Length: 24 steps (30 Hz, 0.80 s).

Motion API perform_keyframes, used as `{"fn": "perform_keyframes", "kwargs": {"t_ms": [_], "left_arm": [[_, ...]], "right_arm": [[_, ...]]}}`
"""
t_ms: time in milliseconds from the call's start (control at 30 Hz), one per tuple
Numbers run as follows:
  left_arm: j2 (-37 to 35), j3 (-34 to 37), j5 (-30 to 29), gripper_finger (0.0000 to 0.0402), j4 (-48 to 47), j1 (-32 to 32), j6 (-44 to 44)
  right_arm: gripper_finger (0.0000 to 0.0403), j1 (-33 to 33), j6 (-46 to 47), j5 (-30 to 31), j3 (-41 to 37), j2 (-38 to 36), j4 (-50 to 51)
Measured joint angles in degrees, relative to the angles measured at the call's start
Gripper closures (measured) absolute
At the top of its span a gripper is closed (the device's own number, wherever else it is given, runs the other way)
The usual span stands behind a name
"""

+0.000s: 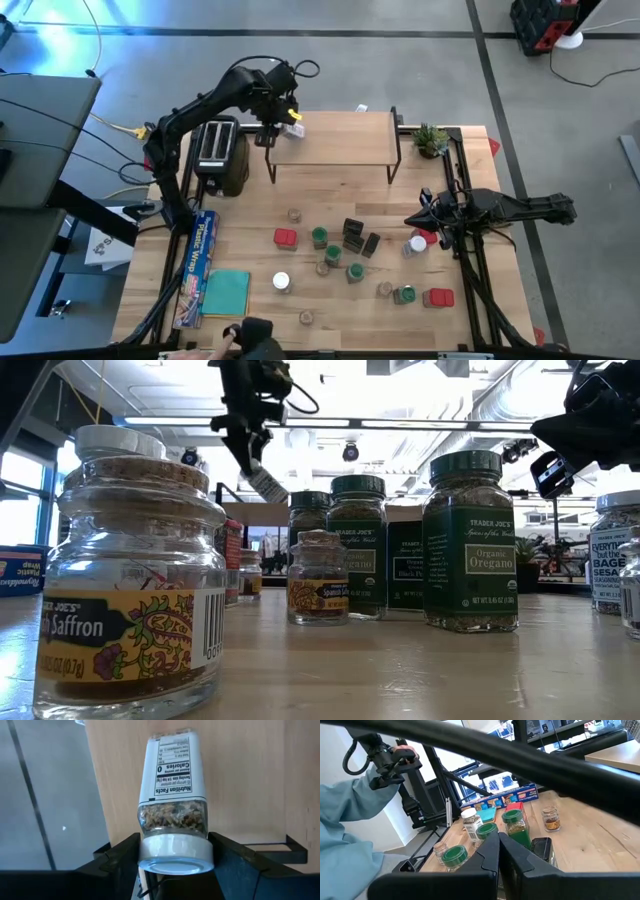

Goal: Shelf spices
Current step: Put the top left white seasoning bottle on the shelf

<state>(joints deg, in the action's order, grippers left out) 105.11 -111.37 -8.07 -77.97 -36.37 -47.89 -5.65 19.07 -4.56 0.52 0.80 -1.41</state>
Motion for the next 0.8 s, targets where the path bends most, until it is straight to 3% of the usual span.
{"fn": "perform_keyframes", "kwargs": {"t_ms": [300,800], "left_arm": [[-2.0,0.1,-2.0,0.0192,0.0,1.5,-0.7],[-3.2,0.0,-2.5,0.0152,1.7,2.0,1.3]], "right_arm": [[0.0403,0.0,0.0,0.0,0.0,0.0,0.0],[0.0403,0.0,0.0,0.0,0.0,0.0,0.0]]}}
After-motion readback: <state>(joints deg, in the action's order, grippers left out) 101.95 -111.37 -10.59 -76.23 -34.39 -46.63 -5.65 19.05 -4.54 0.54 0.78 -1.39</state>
